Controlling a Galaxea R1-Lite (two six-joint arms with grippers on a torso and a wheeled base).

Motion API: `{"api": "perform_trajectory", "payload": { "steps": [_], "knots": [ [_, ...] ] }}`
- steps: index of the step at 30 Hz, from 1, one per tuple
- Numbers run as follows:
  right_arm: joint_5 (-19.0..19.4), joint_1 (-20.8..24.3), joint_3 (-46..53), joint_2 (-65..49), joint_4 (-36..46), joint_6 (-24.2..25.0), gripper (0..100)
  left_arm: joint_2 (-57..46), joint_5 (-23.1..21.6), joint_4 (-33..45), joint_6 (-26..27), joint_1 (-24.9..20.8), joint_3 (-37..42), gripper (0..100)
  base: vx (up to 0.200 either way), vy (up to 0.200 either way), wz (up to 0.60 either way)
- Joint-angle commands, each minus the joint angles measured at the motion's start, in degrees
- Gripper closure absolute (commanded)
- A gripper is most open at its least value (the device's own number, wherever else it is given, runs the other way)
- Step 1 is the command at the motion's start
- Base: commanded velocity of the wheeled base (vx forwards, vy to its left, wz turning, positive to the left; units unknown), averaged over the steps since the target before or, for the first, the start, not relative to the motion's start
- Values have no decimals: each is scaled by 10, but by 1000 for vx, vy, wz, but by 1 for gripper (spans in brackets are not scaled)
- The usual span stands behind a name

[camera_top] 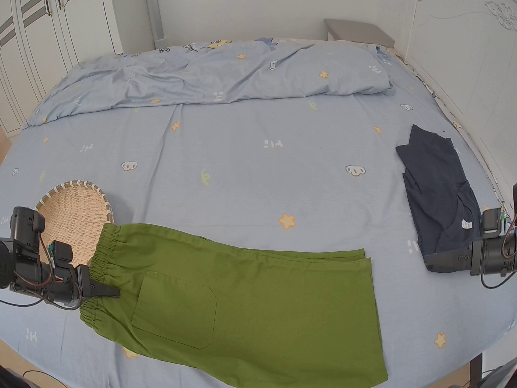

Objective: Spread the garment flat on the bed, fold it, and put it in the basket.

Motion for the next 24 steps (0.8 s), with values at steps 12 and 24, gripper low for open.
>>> {"api": "perform_trajectory", "payload": {
  "steps": [12, 24],
  "knots": [
    [-60, 84, -51, -35, 13, 7, 0, -109, 81, 161, 55, -16, -128, 100, 0, 0, 0],
    [-60, 84, -38, -54, 9, 5, 0, -91, 283, 304, 33, -268, -279, 100, 0, 0, 0]
  ]
}}
